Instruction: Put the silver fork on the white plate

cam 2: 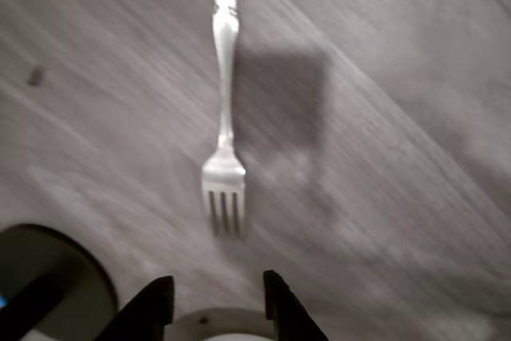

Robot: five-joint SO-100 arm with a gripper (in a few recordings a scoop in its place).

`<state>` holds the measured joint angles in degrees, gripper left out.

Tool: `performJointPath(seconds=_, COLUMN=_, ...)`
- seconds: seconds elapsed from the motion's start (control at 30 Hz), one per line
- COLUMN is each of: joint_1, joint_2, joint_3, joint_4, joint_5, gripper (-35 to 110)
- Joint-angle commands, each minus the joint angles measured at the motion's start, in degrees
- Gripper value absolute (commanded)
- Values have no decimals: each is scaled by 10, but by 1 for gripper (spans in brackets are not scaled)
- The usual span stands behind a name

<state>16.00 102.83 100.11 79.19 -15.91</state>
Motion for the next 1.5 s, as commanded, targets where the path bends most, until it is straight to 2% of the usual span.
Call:
performJointPath(seconds=0.0, joint_1=10, joint_2=-25, joint_3=-24, joint_4=1, joint_5=-9, gripper=16)
performJointPath(seconds=0.13, joint_1=18, joint_2=-67, joint_3=-24, joint_4=-8, joint_5=-22, gripper=21)
performJointPath(seconds=0.5, joint_1=-1, joint_2=-169, joint_3=-32, joint_4=-68, joint_5=-33, gripper=21)
performJointPath(seconds=1.17, joint_1=-20, joint_2=-309, joint_3=-118, joint_4=-95, joint_5=-32, gripper=21)
performJointPath(seconds=1.47, joint_1=-28, joint_2=-314, joint_3=-119, joint_4=-98, joint_5=-33, gripper=12)
